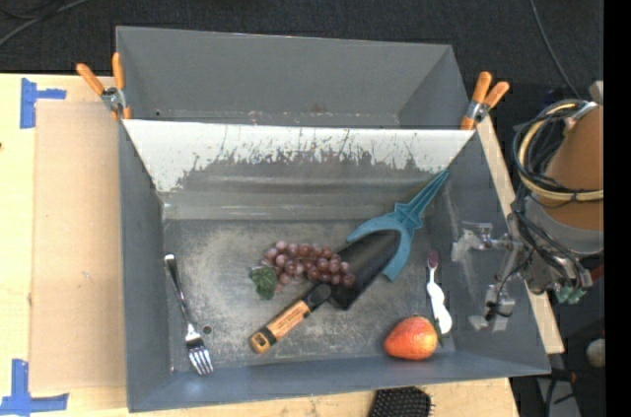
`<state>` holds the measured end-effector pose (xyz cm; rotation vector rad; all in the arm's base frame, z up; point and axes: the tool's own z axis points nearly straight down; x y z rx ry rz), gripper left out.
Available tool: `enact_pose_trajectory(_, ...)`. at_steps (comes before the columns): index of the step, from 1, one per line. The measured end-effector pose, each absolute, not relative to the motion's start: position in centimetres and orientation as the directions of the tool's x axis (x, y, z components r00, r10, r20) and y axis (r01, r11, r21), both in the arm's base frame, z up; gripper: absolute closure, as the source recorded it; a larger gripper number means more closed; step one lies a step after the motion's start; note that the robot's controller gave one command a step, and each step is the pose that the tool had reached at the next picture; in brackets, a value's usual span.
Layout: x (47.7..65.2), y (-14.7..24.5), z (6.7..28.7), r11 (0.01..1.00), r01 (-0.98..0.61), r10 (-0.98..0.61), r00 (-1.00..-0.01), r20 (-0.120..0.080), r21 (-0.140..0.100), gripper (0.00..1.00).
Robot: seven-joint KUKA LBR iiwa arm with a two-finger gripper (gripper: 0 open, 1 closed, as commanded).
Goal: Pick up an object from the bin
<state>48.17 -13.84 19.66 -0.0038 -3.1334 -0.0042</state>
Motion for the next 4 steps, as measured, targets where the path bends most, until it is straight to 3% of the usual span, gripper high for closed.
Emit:
enact_pose_trajectory(1,48.4,-13.8,20.0,1.000,-0.002,-0.002,-1.000,0.001,0.001,0.00)
enact_pose_trajectory(2,50.9,-9.0,12.5,0.993,-0.120,-0.120,-0.993,-0.002,0.000,0.00)
enact_pose_trajectory(3,48.2,-6.2,12.1,0.946,-0.323,-0.323,-0.946,-0.002,-0.002,0.00)
enact_pose_trajectory(4,58.1,-1.5,11.1,0.958,-0.287,-0.287,-0.958,-0.004,0.000,0.00)
